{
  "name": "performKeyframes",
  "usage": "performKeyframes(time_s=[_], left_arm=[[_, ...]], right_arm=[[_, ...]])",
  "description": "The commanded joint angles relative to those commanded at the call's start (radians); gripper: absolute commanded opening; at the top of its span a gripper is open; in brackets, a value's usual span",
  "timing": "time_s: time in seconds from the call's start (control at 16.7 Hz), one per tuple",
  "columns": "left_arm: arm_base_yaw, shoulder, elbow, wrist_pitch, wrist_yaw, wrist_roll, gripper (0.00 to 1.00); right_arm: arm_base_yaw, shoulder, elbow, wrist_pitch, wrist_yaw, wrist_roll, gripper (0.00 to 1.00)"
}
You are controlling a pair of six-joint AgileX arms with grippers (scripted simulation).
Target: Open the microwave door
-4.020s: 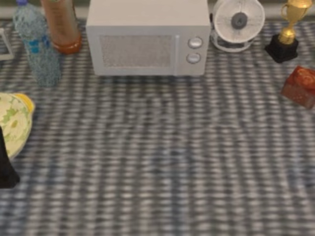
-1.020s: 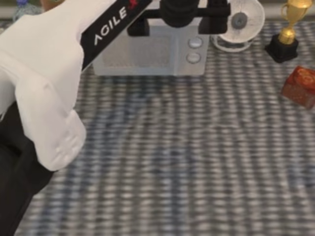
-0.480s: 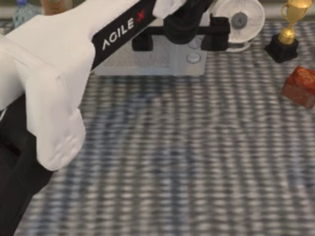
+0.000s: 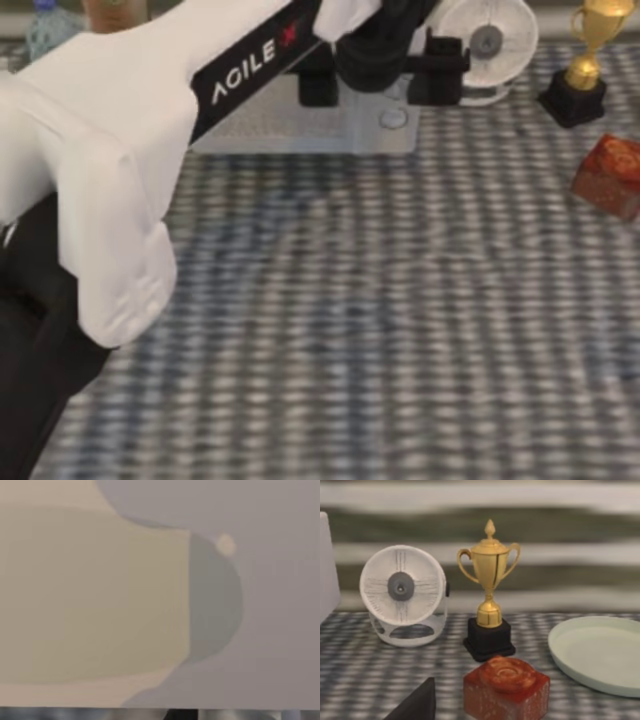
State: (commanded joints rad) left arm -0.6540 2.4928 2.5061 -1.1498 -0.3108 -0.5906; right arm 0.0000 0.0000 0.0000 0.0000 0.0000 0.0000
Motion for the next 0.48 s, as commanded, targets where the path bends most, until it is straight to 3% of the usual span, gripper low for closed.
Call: performKeyframes(time_s=[0.24,0.48], left_arm=[[0.000,0.000,0.000,0.000,0.000,0.000,0.02],[0.000,0.000,0.000,0.000,0.000,0.000,0.00]], right_arm=[[0.000,0.000,0.000,0.000,0.000,0.000,1.00],[0.000,0.000,0.000,0.000,0.000,0.000,1.00]])
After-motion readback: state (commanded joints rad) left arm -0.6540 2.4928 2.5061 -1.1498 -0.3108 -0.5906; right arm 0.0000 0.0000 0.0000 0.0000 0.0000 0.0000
